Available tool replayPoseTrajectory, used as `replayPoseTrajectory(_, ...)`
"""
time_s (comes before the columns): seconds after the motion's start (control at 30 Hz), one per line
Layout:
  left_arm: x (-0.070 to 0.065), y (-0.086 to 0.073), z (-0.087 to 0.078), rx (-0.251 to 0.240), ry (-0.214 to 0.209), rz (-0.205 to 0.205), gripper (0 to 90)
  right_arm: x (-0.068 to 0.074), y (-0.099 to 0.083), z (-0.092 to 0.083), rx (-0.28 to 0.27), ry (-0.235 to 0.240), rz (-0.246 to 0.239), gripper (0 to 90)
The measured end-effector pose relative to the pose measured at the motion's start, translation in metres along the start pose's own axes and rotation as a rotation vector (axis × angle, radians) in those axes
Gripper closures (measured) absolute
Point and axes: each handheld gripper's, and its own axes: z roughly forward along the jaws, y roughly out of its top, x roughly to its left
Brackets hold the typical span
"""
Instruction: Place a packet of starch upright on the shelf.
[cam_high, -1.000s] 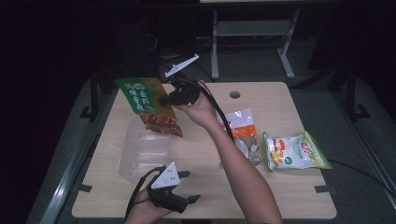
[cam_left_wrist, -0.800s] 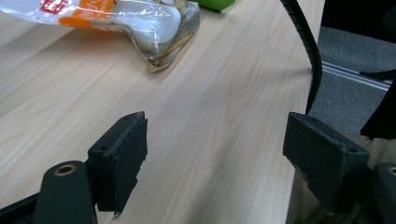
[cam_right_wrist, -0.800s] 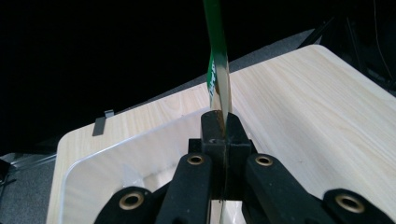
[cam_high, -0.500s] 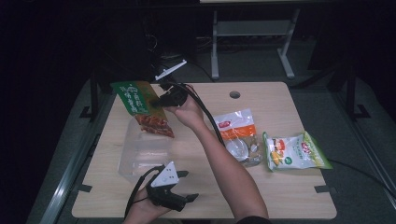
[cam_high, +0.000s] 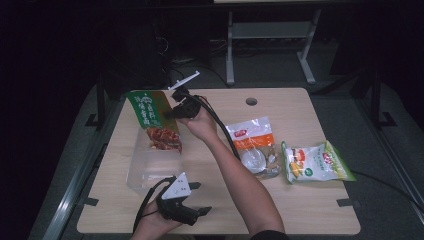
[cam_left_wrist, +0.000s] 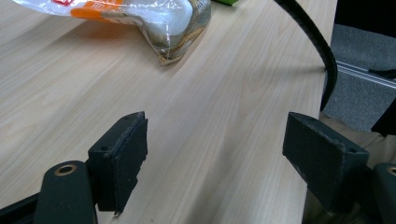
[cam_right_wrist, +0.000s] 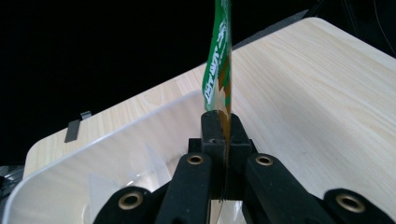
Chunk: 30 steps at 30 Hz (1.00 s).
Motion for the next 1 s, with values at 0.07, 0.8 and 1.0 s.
replayPoseTrajectory(0.07, 0.000, 0.000, 0.000, 0.000, 0.000, 0.000, 21.8, -0.003, -0.003, 0.000, 0.002, -0.001, 0.007, 89.7)
replayPoseTrajectory(0.8, 0.001, 0.000, 0.003, 0.007, 0.002, -0.006, 21.9, -0.013, -0.013, -0.007, 0.073, -0.028, -0.013, 85.3)
replayPoseTrajectory(1.0, 0.002, 0.000, 0.003, 0.008, 0.003, -0.006, 21.9, -0.012, -0.013, -0.014, 0.077, -0.022, -0.008, 77.7)
